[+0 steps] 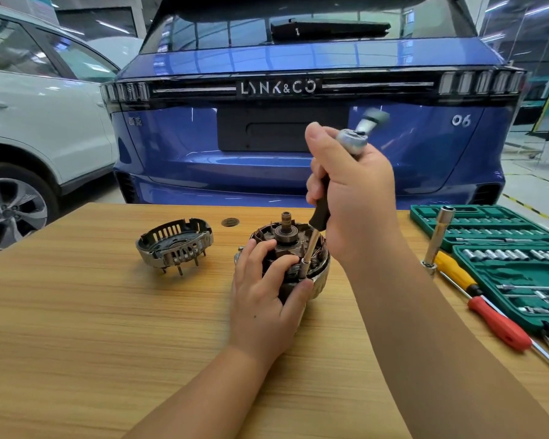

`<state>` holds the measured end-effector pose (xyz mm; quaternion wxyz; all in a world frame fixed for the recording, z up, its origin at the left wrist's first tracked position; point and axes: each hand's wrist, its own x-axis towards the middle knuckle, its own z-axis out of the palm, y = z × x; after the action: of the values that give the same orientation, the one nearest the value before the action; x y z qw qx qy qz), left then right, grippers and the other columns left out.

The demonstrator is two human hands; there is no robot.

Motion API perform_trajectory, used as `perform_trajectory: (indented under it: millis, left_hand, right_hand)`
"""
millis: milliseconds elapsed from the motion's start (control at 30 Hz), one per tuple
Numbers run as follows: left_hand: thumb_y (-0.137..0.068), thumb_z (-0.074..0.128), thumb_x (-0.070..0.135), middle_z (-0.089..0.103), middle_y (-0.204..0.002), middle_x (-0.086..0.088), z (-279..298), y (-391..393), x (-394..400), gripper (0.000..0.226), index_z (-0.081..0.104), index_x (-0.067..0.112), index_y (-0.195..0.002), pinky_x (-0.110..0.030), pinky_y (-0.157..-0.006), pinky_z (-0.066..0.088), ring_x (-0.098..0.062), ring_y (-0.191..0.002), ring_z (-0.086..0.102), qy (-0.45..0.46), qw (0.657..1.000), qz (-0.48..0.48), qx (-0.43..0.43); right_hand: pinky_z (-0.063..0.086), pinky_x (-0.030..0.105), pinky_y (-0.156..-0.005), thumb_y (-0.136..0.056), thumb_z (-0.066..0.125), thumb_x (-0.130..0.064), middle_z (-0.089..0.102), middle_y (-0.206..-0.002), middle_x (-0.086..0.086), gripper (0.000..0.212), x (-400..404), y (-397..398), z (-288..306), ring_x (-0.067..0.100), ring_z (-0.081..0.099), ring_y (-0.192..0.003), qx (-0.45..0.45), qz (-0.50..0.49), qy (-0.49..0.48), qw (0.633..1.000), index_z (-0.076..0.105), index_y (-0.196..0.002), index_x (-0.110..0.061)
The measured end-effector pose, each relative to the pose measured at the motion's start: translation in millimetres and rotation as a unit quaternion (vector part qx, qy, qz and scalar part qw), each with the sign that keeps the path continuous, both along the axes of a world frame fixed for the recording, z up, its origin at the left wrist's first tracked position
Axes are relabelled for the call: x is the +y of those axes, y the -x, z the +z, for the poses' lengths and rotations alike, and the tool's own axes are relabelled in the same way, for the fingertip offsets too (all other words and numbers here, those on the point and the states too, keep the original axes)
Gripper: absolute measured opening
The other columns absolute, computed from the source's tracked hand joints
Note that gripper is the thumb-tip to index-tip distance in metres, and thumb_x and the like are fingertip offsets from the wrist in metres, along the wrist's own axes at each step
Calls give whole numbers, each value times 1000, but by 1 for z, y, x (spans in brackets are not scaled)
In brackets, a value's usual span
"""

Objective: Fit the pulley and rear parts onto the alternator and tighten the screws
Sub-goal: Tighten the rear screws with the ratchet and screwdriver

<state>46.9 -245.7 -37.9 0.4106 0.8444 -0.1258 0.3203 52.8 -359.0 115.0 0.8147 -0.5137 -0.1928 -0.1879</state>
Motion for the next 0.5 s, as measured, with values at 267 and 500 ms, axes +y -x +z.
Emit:
perform_trajectory:
  millis: [267,500]
  left_hand:
    - [-85,53,53,47,-142,5,3,3,-4,46,70,22,-114,-48,-117,25,-24,-146,26,14,1000,4,-22]
    - [-88,53,54,42,-145,8,1,1,-2,37,64,33,-117,-46,-118,21,-18,-149,19,15,999,-5,-38]
  right_hand:
    - [42,35,-54,-94,54,6,50,-76,11,43,15,4,-7,16,46,-59,-185,50,95,977,56,-124,-25]
    - [36,35,-66,-78,43,-11,48,-82,13,50,2,1,-7,21,46,-70,-114,235,-18,965,65,-122,-23]
